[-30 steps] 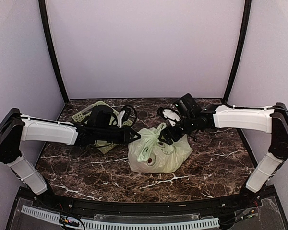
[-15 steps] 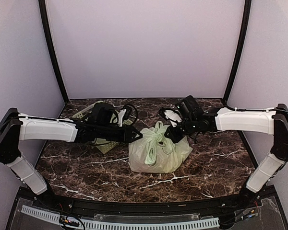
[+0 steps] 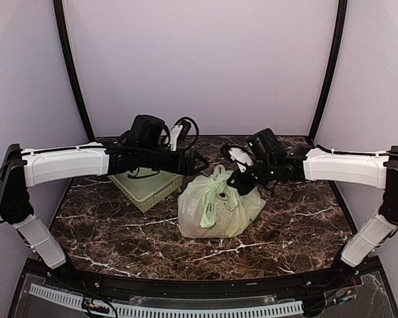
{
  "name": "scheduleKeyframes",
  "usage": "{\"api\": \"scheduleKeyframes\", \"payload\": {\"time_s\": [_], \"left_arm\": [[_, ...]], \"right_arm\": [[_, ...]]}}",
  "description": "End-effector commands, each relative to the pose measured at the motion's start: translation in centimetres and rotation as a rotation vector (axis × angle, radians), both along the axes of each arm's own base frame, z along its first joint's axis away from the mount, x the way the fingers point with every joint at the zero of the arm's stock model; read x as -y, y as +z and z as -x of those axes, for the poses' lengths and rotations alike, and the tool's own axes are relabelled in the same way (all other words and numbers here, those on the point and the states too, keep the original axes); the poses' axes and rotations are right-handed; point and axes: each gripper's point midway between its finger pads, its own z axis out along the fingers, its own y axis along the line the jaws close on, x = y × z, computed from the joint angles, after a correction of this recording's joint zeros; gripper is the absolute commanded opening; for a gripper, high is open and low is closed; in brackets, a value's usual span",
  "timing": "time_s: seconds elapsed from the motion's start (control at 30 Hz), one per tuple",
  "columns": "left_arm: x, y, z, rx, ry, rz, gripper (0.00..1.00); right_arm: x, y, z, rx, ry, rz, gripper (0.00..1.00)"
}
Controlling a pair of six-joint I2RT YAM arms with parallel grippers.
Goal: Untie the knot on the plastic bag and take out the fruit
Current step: Untie the takeout bag at the center of the board.
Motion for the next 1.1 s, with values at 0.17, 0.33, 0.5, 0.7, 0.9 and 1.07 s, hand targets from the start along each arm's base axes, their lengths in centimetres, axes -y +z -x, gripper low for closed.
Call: {"api": "scheduleKeyframes", "payload": {"time_s": [0.17, 0.33, 0.5, 0.7, 0.9, 1.07], "left_arm": [[2.2, -3.6, 0.4, -0.116, -0.09, 0.009, 0.96], [3.0, -4.5, 0.4, -0.137, -0.106, 0.024, 0.96], [3.4, -5.2, 0.7, -0.153, -0.116, 0.021, 0.92], [3.3, -5.8, 0.9, -0.167, -0.116, 0.018, 0.68], [3.3, -5.6, 0.9, -0.164, -0.113, 0.028, 0.34], [3.4, -5.6, 1.0, -0.168, -0.116, 0.034, 0.12]], "right_arm": [[-0.3, 1.3, 0.0, 0.024, -0.004, -0.051, 0.0], [-0.4, 1.3, 0.0, 0.023, -0.003, -0.056, 0.0], [-0.4, 1.3, 0.0, 0.024, -0.005, -0.057, 0.0], [-0.4, 1.3, 0.0, 0.025, -0.008, -0.062, 0.0], [-0.3, 1.3, -0.1, 0.026, -0.017, -0.066, 0.0], [0.0, 1.6, -0.2, 0.037, -0.033, -0.075, 0.0]]}}
